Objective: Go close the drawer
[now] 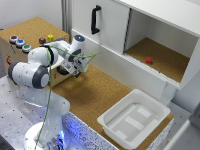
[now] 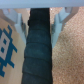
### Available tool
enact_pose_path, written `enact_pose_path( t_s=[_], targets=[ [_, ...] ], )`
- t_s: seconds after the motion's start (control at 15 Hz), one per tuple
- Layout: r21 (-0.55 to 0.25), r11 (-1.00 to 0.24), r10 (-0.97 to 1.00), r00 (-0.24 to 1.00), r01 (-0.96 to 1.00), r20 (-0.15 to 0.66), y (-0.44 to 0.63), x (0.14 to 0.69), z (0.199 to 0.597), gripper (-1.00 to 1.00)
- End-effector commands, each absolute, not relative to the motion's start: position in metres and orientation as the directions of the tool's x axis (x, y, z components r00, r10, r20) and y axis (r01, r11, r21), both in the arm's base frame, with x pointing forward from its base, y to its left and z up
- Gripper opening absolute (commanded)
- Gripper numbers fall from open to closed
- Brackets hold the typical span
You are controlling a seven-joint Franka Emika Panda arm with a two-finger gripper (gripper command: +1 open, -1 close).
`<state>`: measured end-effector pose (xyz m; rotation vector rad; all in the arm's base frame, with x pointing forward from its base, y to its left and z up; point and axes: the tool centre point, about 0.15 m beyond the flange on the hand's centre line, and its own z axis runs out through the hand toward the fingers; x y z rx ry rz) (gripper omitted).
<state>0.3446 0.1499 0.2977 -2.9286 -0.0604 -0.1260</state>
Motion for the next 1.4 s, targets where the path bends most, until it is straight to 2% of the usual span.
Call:
enact_pose_path(
  t_s=[0.0, 0.33, 0.67, 1.33],
  targets=[
    [-0.168, -0.984, 0.046, 0.997, 0.057, 0.064, 0.152, 0.35, 0.304, -1.0],
    [-0.142, -0.987, 0.071, 0.997, 0.076, 0.043, 0.166, 0.351, 0.298, -1.0],
    [-0.156, -0.981, 0.109, 0.994, 0.111, 0.022, 0.197, 0.358, 0.286, -1.0],
    [-0.188, -0.973, 0.126, 0.991, 0.131, 0.042, 0.259, 0.366, 0.274, -1.0]
  ],
)
